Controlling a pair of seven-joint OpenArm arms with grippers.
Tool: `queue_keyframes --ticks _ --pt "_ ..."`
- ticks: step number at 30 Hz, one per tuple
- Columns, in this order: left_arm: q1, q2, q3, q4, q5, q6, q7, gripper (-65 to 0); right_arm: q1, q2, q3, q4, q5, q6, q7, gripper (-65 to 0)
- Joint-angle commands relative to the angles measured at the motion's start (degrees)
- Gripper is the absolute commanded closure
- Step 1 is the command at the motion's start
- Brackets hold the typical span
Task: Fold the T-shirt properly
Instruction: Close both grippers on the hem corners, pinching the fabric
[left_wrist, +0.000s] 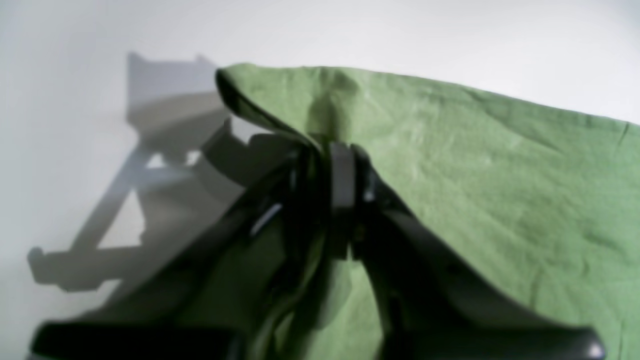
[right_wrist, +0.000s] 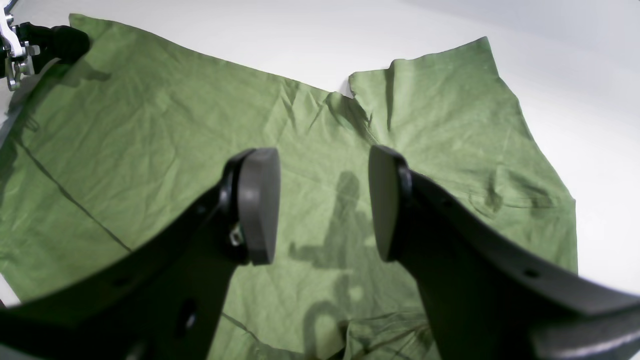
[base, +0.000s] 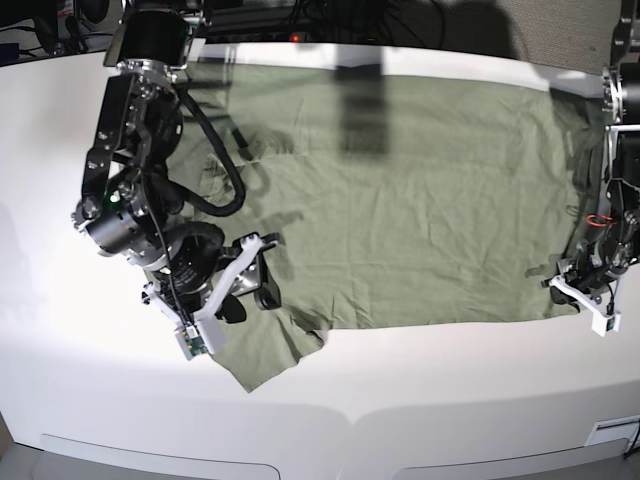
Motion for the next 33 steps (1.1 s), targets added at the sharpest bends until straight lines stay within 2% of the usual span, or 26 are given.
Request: queue_keyframes --ticks 1,6,16,25,29,30,33 --pt "-1.75 -1.07 -0.11 1.01 -0.46 -0.61 -1.53 -6.3 1.09 0.02 -0.02 1.18 0.70 0.42 1.14 -29.1" --pt "-1.75 -1.09 -0.11 1.01 -0.46 -0.61 -1.53 0.0 1.07 0.02 -0.02 1.18 0.70 0.42 1.11 -29.1" --pt "-1.75 -1.09 -0.11 1.01 -0.46 -0.61 -1.57 0.0 1.09 0.02 -0.02 1.18 0.68 0.42 1.09 -29.1" --pt "-1.77 -1.07 -0.11 1.01 0.11 -0.61 -4.61 0.0 1.07 0.02 -0.02 1.18 0.68 0.42 0.48 -29.1" --pt "-1.75 -1.09 -0.11 1.01 8.41 -0.59 -7.08 -20.6 1.07 0.02 -0.02 1.18 0.68 0.42 -0.46 -29.1" --pt "-1.75 -1.11 -0.11 1.01 9.79 -0.46 -7.34 -22.5 1.07 0.02 -0.02 1.18 0.68 0.42 -0.72 -29.1" --pt "-1.75 -1.07 -0.11 1.01 10.03 -0.44 -6.69 -22.8 1.07 0.02 -0.02 1.18 0.68 0.44 -1.07 -29.1"
